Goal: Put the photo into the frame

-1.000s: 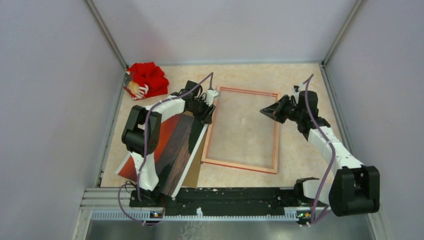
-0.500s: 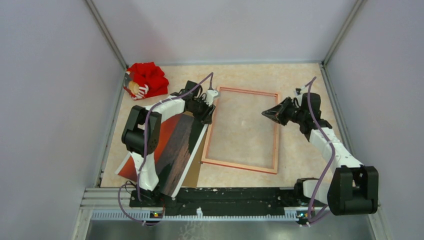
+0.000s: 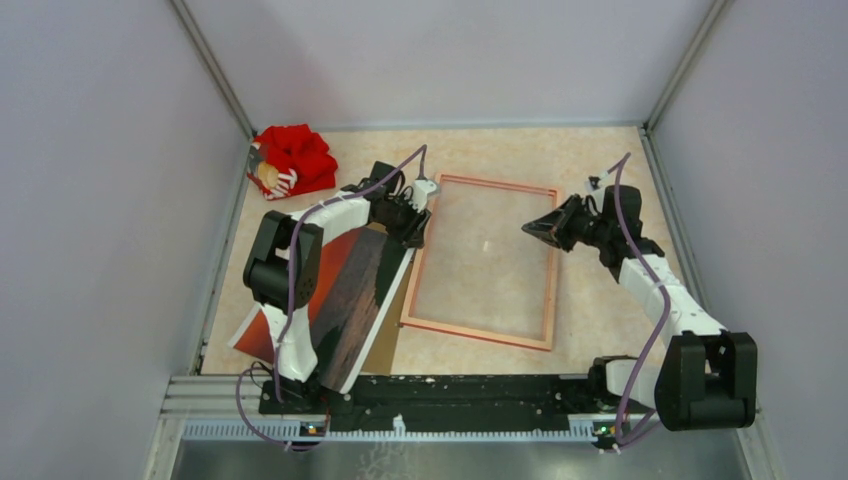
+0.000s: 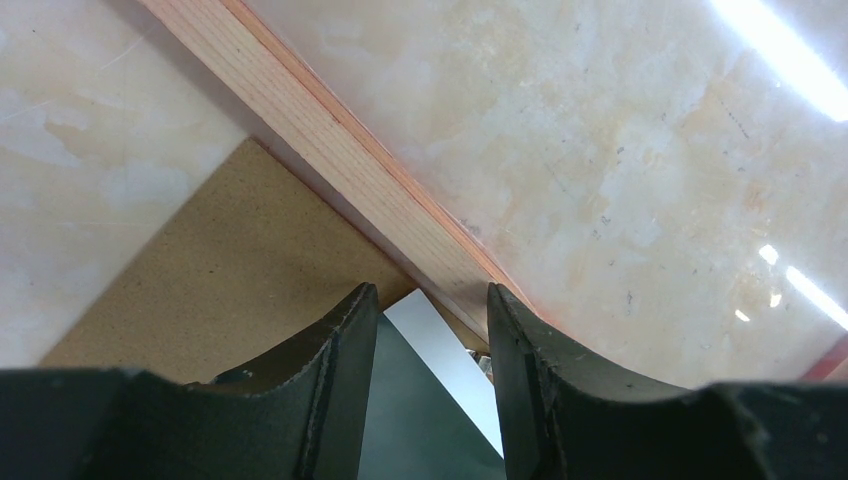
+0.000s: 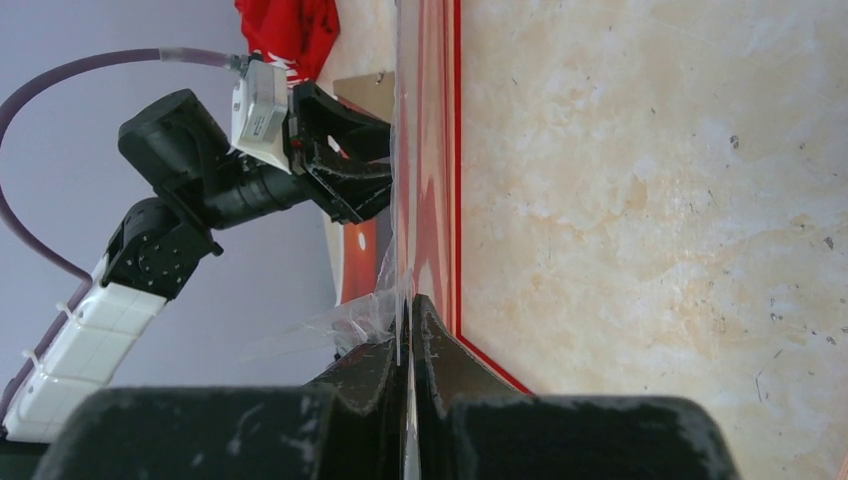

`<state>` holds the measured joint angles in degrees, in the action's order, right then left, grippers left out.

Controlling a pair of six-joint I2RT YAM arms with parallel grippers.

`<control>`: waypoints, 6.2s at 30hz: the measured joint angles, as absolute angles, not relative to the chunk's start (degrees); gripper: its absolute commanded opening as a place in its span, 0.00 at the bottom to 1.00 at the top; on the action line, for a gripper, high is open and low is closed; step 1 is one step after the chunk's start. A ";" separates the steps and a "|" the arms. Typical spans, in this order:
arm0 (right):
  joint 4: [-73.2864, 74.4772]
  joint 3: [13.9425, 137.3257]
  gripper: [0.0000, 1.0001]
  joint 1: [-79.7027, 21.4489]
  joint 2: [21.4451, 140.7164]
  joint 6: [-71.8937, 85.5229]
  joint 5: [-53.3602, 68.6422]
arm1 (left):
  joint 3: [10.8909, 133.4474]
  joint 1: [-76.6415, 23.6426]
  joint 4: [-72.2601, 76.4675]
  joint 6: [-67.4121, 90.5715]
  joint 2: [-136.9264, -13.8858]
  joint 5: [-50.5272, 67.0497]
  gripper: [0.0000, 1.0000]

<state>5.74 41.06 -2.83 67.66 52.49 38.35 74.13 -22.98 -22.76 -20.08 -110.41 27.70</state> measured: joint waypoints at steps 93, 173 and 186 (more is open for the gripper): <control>9.43 45.50 0.00 -5.28 64.64 49.65 40.38 | 75.13 -18.98 -27.49 -18.55 -109.27 36.93 0.40; 3.51 50.68 0.00 -20.08 68.42 50.63 28.40 | 74.72 -19.99 -26.79 -18.15 -111.94 38.50 0.07; -0.36 50.83 0.00 -22.79 70.00 52.56 27.09 | 74.89 -19.99 -27.00 -18.13 -112.05 38.46 0.07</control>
